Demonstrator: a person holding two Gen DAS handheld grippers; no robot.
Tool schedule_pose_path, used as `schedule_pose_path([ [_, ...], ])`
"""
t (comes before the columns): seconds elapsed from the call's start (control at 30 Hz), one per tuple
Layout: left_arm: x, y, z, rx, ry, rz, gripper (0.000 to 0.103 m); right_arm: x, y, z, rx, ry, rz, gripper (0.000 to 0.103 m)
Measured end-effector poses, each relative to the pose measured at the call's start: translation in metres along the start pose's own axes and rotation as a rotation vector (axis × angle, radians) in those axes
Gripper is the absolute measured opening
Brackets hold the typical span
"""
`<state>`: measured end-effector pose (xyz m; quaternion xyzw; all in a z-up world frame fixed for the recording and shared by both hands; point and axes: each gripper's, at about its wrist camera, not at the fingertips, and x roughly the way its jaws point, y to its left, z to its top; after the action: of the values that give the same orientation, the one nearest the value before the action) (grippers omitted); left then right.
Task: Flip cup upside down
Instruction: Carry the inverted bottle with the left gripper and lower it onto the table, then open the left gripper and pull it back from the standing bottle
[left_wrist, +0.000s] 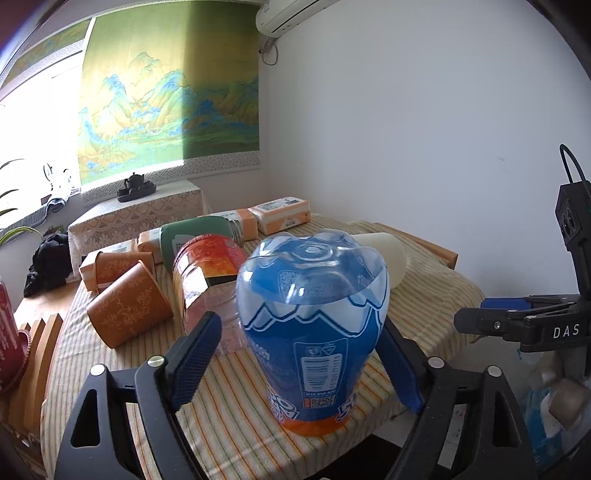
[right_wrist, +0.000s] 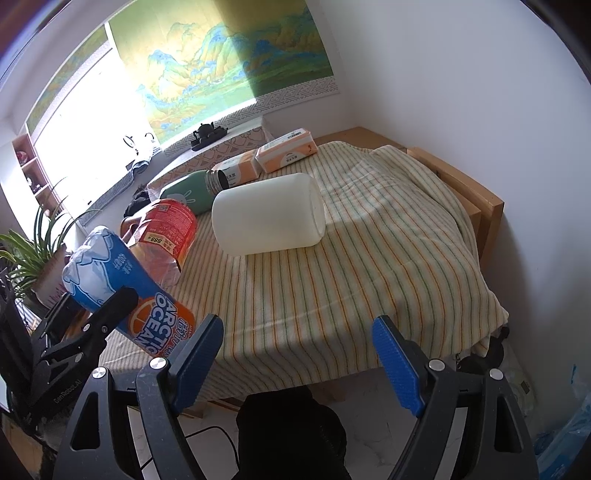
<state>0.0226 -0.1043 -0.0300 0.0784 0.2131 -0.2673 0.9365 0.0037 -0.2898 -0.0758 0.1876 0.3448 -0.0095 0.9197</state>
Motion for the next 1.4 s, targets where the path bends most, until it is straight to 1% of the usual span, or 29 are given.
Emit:
schedule_pose_path([
  [0.03, 0.000, -0.001, 0.000, 0.001, 0.000, 0.005, 0.092, -0.001, 0.000, 0.000, 0.000, -0.002, 0.000, 0.080],
  [0.07, 0.000, -0.001, 0.001, 0.000, -0.001, 0.004, 0.093, -0.001, 0.000, 0.000, 0.000, -0.003, 0.000, 0.080],
  [0.2, -0.002, -0.002, 0.003, 0.004, 0.006, 0.004, 0.094, -0.002, 0.001, 0.000, -0.003, -0.009, -0.002, 0.080],
  [0.23, -0.003, -0.002, 0.003, 0.002, 0.009, -0.002, 0.099, -0.002, 0.001, 0.000, -0.004, -0.011, -0.003, 0.080],
  [0.3, -0.007, -0.001, 0.004, -0.010, 0.004, -0.005, 0.102, -0.004, 0.002, 0.000, -0.011, -0.018, -0.008, 0.080],
  [0.43, -0.018, -0.002, 0.003, -0.011, -0.001, 0.013, 0.102, -0.007, 0.006, -0.001, -0.028, -0.031, -0.016, 0.080],
  [0.53, -0.028, 0.002, 0.001, -0.028, -0.003, 0.015, 0.102, -0.010, 0.012, 0.000, -0.051, -0.044, -0.028, 0.080],
  [0.67, -0.045, 0.008, -0.004, -0.056, -0.002, 0.040, 0.102, -0.013, 0.017, 0.000, -0.074, -0.062, -0.036, 0.079],
  [0.87, -0.071, 0.023, -0.012, -0.110, -0.003, 0.097, 0.102, -0.019, 0.028, -0.001, -0.114, -0.093, -0.048, 0.079],
  [1.07, -0.092, 0.033, -0.018, -0.137, 0.003, 0.162, 0.102, -0.021, 0.039, 0.000, -0.157, -0.120, -0.042, 0.080],
  [1.17, -0.098, 0.035, -0.020, -0.158, 0.009, 0.198, 0.102, -0.022, 0.045, 0.001, -0.170, -0.130, -0.037, 0.080],
  [1.4, -0.106, 0.041, -0.021, -0.246, 0.022, 0.257, 0.102, -0.020, 0.053, 0.001, -0.205, -0.167, -0.028, 0.081],
])
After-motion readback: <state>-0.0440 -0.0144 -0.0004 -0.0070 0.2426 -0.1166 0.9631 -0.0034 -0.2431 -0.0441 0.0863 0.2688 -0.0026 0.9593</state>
